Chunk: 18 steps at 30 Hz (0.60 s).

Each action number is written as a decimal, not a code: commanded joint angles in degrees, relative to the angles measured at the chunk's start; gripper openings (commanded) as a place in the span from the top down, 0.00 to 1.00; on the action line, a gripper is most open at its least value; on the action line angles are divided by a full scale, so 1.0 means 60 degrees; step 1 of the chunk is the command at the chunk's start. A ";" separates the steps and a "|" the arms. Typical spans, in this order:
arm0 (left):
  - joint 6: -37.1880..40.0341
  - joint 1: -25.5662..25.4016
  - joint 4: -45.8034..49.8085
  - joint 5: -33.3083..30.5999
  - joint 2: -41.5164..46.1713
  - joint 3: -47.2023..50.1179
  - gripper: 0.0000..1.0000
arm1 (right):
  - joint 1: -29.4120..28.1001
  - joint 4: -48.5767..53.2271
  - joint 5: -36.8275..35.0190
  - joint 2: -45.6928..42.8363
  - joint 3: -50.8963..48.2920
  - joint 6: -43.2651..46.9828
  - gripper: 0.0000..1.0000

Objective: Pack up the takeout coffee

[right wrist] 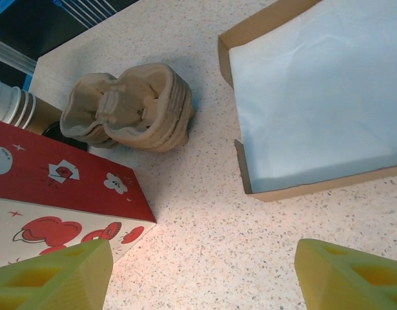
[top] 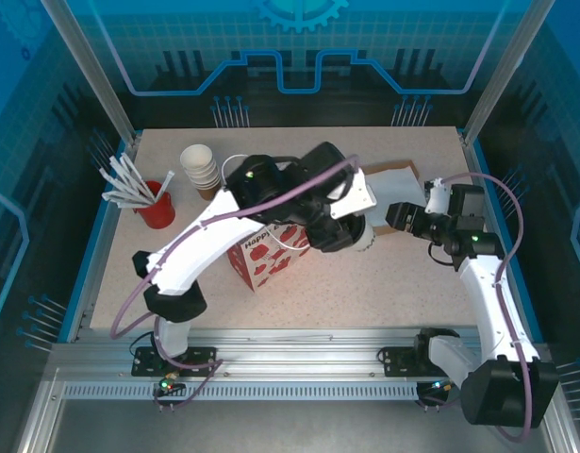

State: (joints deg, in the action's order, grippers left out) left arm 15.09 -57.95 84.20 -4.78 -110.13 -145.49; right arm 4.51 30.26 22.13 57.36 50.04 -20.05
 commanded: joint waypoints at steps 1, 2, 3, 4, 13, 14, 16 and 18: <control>-0.0260 0.0642 -0.0221 -0.0245 0.0772 -0.0273 0.51 | -0.0550 0.0331 -0.0317 -0.0085 0.0581 0.0238 0.24; -0.0387 0.0823 -0.0304 -0.0172 0.0963 -0.0268 0.51 | -0.0704 0.0337 -0.0360 -0.0069 0.0648 0.0226 0.24; -0.0498 0.1030 -0.0363 -0.0069 0.1168 -0.0259 0.52 | -0.0879 0.0335 -0.0406 -0.0058 0.0730 0.0209 0.24; -0.0571 0.1204 -0.0371 -0.0034 0.1364 -0.0226 0.52 | -0.1095 0.0340 -0.0471 -0.0046 0.0848 0.0208 0.25; -0.1084 0.3131 0.0262 -0.0266 0.3234 0.1570 0.53 | -0.3648 0.0538 -0.1066 0.0784 0.2903 0.0515 0.25; -0.1101 0.3275 0.0345 -0.0347 0.3402 0.1784 0.53 | -0.3924 0.0558 -0.1121 0.1055 0.3201 0.0582 0.26; -0.1164 0.3690 0.0625 -0.0374 0.3680 0.2211 0.52 | -0.4567 0.0639 -0.1268 0.1689 0.3942 0.0766 0.26; -0.1182 0.4048 0.0795 -0.0370 0.3875 0.2632 0.53 | -0.5059 0.0691 -0.1433 0.2345 0.4579 0.0934 0.26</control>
State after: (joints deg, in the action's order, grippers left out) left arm 9.47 -35.73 85.95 -6.24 -87.88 -132.64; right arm -22.94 32.97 15.57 67.75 73.52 -16.75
